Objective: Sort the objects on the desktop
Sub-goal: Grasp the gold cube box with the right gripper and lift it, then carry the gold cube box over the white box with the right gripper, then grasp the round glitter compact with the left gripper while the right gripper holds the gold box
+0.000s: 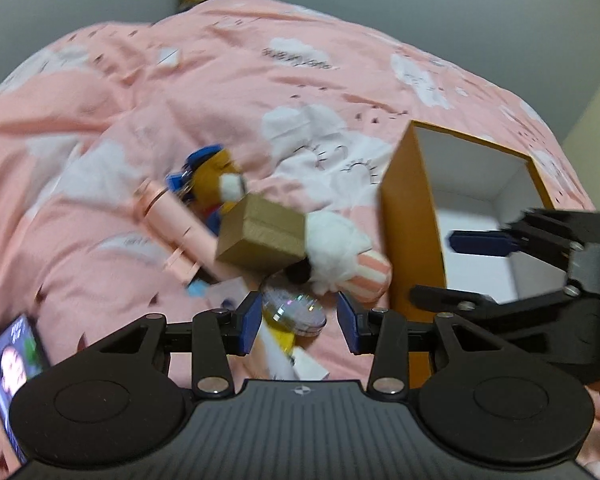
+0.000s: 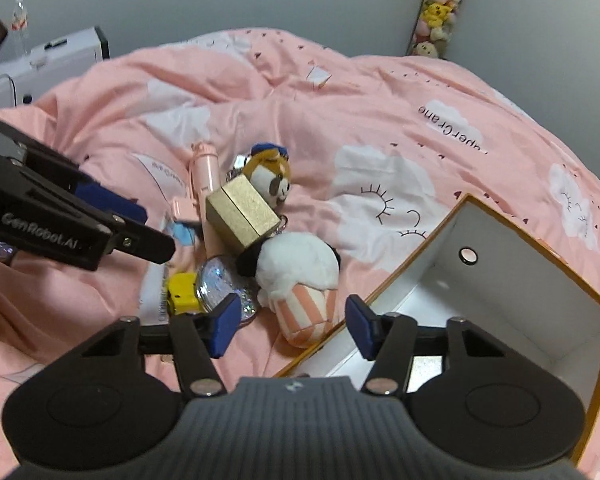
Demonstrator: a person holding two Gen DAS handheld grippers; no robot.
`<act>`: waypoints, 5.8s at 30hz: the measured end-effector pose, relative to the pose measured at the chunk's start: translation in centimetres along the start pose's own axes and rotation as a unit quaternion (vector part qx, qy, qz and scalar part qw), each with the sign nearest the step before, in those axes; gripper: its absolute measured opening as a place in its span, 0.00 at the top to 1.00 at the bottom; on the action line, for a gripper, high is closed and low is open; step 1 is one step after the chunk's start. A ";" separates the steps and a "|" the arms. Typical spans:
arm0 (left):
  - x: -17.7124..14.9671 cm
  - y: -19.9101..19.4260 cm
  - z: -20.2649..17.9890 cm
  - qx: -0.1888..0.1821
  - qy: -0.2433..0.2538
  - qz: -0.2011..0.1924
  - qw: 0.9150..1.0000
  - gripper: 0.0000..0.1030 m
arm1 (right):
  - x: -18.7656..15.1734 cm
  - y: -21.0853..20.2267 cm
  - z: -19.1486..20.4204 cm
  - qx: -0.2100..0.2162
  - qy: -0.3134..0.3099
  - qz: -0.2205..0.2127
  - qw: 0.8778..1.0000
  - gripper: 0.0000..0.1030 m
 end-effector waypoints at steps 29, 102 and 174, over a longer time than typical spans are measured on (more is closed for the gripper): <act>2.8 3.6 5.9 0.085 -0.011 0.035 0.996 0.60 | 7.2 11.1 3.1 0.101 -0.218 0.003 0.971 0.51; 1.3 10.0 0.6 0.195 -0.236 0.075 0.949 0.66 | -16.0 -11.9 -13.0 -0.010 0.219 -0.143 0.965 0.53; -0.7 8.4 -0.7 0.015 -0.220 0.075 0.972 0.74 | -12.3 -13.7 -6.4 -0.028 0.192 -0.060 0.979 0.53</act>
Point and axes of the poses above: each gripper's, at about its wrist camera, not at the fingertips, and y roughly the way its jaws point, z to its left, x to its top, the point moved 4 cm from there along y, roughly the way its jaws point, and after that the axes turned 11 degrees about -y, right-handed, at the moved point
